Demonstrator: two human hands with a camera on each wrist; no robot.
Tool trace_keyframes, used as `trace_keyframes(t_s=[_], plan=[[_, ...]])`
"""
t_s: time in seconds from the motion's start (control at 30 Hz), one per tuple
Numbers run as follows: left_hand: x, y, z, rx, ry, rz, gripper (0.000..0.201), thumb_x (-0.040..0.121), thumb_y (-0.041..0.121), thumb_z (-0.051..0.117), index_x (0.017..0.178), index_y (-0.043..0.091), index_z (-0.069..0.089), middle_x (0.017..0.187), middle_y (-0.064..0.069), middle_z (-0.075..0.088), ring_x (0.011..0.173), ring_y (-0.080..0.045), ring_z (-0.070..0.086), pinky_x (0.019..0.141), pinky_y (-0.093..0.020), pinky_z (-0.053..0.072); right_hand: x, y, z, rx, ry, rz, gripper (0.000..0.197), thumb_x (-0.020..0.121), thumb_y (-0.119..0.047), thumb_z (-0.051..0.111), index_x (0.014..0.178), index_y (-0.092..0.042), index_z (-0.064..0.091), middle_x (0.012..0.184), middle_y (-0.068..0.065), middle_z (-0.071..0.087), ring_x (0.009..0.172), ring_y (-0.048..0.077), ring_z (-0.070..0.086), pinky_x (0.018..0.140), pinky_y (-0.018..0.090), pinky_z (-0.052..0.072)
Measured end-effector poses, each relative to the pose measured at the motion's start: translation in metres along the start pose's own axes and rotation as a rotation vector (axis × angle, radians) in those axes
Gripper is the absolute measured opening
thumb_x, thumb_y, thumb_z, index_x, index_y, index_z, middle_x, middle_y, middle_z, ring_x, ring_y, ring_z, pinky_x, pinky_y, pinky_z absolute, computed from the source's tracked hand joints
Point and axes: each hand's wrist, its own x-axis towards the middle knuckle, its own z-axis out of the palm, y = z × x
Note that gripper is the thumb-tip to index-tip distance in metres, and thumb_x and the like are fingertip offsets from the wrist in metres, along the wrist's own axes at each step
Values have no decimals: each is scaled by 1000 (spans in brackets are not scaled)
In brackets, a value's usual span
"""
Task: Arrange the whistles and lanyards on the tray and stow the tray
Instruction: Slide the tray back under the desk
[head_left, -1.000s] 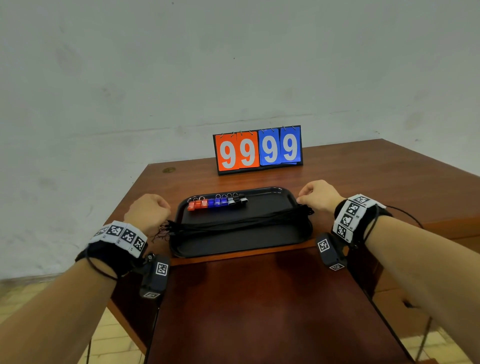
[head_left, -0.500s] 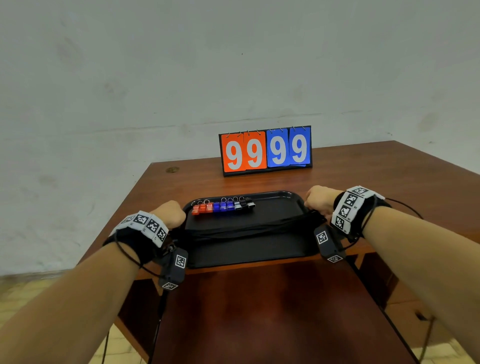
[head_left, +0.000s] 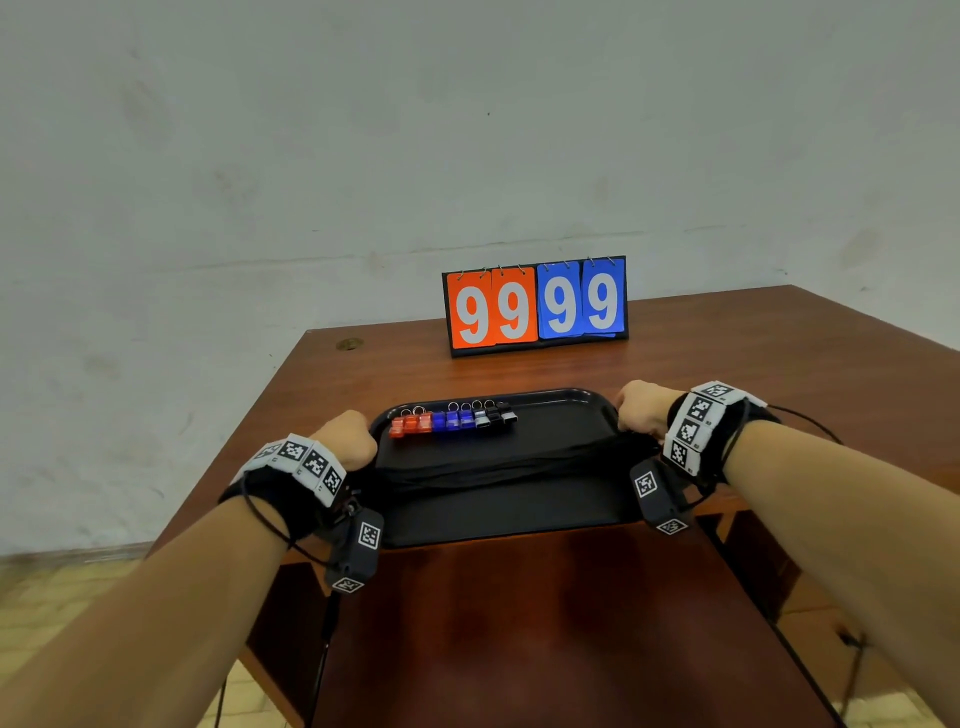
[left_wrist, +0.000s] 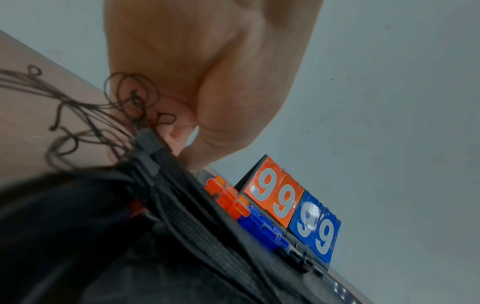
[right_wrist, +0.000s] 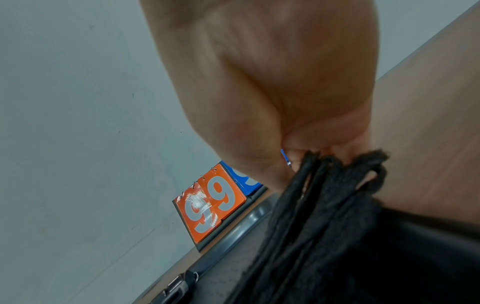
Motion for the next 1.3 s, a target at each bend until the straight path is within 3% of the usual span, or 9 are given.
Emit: trace_keyframes(t_s=[0.23,0.5,0.7,0.8,0.87,0.93,1.0,1.13,1.3], plan=[[-23,-4,2,-42,-5,-18,24,84,0,51,98,-1,70,96,-18,71,92,-33,67,89,-42,57,-25,7,4,12,-12,-12,29,85,0,58,112,6,67,114,20,68,106,37,65,83,36,55],[-72,-2,1,-82,47,-16,21,85,-1,54,98,-1,70,97,-19,71,94,-33,67,90,-41,55,-77,18,6,64,9,-36,27,83,0,58,108,6,68,108,21,70,103,36,67,76,34,55],[-118,-1,0,-73,88,12,11,83,-1,56,84,-1,68,84,-18,68,87,-35,68,73,-36,53,-118,31,7,125,40,-71,27,79,0,63,105,5,68,106,22,70,100,38,68,84,46,57],[-141,-1,3,-80,71,17,14,82,-3,56,90,-7,67,80,-20,65,76,-33,63,64,-33,48,-139,37,10,123,38,-68,28,80,0,64,106,6,67,109,23,69,102,39,67,86,47,57],[-155,-3,8,-85,49,10,14,81,-5,55,91,-7,64,78,-19,61,73,-32,60,60,-32,45,-153,43,13,118,33,-63,24,81,-4,66,104,5,67,104,19,69,96,35,67,78,41,57],[-168,-7,12,-83,33,-5,17,80,-5,56,94,-10,64,76,-19,60,72,-31,59,59,-32,44,-166,49,17,115,38,-65,16,82,-10,67,98,-7,67,93,12,66,85,28,62,64,31,52],[-177,-12,16,-86,6,-11,22,77,-6,56,95,-12,65,74,-19,60,69,-31,59,59,-33,44,-176,53,21,119,17,-60,12,83,-13,67,94,-10,66,82,7,64,77,25,59,60,28,49],[-196,-19,21,-55,-23,-16,8,72,-4,58,78,-1,63,65,-14,57,65,-29,56,57,-31,42,-190,54,26,109,-81,-19,23,87,-10,64,103,5,69,75,9,63,60,24,56,47,23,44],[-212,-23,25,-45,-49,-11,5,69,-1,60,74,1,62,67,-14,59,67,-28,57,60,-32,43,-196,60,37,138,-122,1,31,85,-9,65,109,10,67,79,14,66,69,30,60,63,33,49]])
